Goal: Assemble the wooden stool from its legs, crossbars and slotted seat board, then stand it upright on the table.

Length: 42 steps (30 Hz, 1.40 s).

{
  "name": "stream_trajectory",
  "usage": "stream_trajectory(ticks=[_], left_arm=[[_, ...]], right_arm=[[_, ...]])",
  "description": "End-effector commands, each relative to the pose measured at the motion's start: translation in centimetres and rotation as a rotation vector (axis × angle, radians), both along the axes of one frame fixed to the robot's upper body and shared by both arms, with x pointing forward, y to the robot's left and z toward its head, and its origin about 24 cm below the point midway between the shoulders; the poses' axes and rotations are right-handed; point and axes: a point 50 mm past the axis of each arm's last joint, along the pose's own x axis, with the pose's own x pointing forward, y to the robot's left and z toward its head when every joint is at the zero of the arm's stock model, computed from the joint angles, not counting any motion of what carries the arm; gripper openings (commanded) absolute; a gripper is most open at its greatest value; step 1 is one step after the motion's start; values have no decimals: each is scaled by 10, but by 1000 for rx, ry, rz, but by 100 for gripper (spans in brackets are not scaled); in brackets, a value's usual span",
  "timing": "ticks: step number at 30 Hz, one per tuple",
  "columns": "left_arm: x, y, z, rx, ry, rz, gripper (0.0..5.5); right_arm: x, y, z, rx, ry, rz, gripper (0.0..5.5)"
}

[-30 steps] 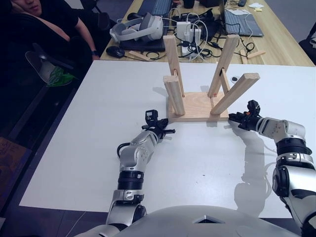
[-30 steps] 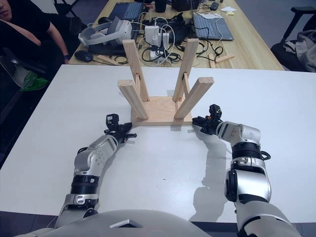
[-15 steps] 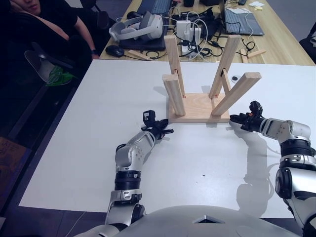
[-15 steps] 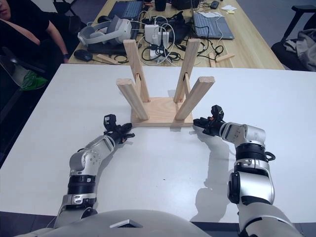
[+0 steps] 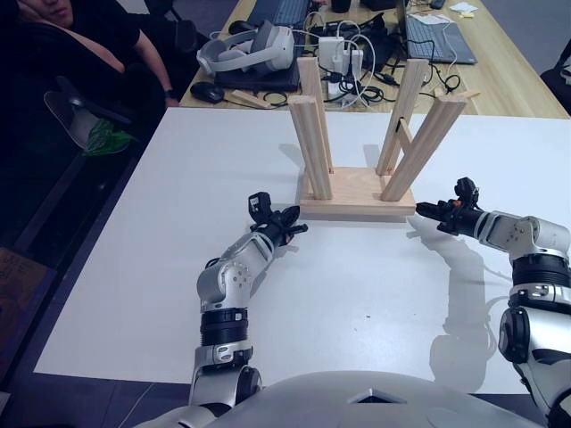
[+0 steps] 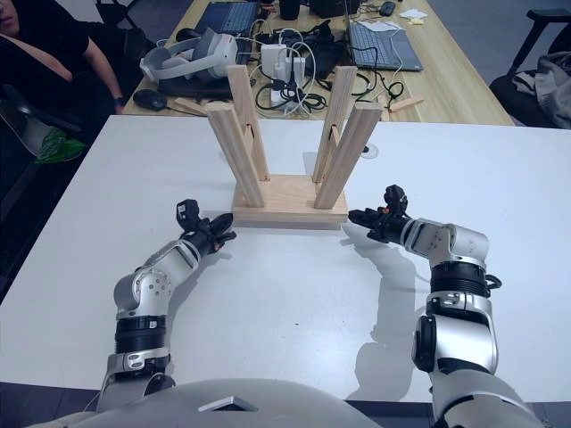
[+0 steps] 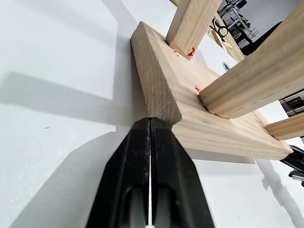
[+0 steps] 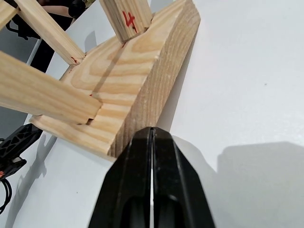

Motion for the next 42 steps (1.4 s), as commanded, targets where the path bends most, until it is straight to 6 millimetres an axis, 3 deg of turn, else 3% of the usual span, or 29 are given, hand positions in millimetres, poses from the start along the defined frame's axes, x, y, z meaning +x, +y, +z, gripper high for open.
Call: stream_trajectory(ticks=[1,28,42], left_arm=[[5,-40,24,-180,-84,-164,3],[7,-46,54,-294,-215,-220,3],[7,-49,60,-304,-240,-243,3]], right_arm=[[4,44,10,242,-65,148,0],[4,59,39,376,-187,213,0],[1,71,52,419,-216,287,0]])
